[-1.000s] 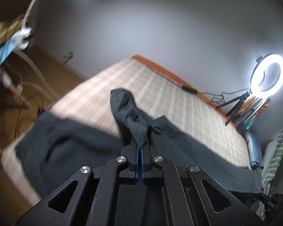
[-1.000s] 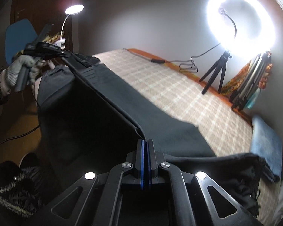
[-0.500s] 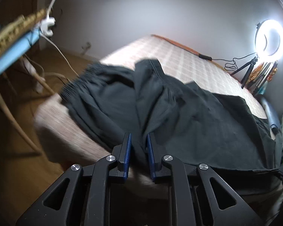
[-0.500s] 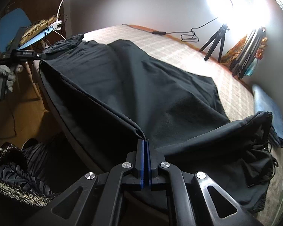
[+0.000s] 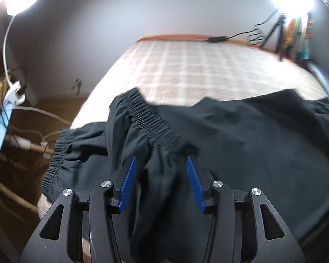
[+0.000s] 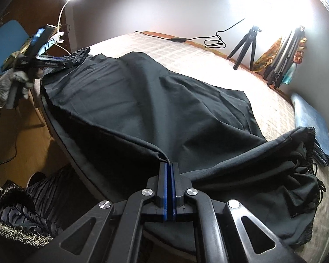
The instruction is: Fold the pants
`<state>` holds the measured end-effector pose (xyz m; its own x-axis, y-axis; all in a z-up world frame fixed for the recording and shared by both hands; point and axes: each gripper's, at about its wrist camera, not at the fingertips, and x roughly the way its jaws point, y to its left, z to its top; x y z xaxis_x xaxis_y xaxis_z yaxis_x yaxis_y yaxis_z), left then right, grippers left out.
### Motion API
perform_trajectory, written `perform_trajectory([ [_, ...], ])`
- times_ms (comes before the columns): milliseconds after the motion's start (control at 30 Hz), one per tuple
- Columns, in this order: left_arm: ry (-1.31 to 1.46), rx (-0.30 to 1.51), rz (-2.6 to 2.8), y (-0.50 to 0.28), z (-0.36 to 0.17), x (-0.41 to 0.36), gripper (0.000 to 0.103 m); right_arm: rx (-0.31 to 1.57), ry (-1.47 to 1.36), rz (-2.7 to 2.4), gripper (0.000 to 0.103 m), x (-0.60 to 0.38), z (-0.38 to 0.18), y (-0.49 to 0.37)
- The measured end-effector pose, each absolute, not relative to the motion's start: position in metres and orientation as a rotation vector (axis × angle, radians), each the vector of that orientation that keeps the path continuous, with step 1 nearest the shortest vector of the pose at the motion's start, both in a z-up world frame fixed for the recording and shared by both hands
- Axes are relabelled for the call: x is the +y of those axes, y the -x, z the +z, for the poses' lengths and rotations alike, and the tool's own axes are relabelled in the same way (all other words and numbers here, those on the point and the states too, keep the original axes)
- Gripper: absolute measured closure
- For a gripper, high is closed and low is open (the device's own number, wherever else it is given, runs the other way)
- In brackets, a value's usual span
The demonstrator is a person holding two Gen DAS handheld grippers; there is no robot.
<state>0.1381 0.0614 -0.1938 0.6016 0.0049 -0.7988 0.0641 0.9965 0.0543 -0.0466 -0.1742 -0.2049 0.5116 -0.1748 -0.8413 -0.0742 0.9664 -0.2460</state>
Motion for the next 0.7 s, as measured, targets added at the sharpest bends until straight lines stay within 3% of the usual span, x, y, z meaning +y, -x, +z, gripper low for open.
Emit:
perform_trajectory([
  [133, -0.041, 0.896, -0.065, -0.14, -0.206, 0.075, 0.092, 1.041, 0.231, -0.083, 0.103, -0.179, -0.204, 0.048],
  [200, 0.07, 0.873, -0.06, -0.136, -0.204, 0.096, 0.097, 1.048, 0.222, -0.093, 0.103, -0.18, -0.206, 0.047],
  [333, 0.389, 0.783, 0.0, -0.111, -0.195, 0.158, 0.098, 1.062, 0.245, -0.113, 0.103, -0.174, -0.211, 0.045],
  [500, 0.566, 0.761, -0.01, -0.086, -0.211, 0.198, 0.096, 1.073, 0.249, -0.133, 0.103, -0.173, -0.215, 0.042],
  [700, 0.652, 0.792, 0.004, -0.088, -0.218, 0.214, 0.068, 1.091, 0.255, -0.138, 0.103, -0.174, -0.224, 0.036],
])
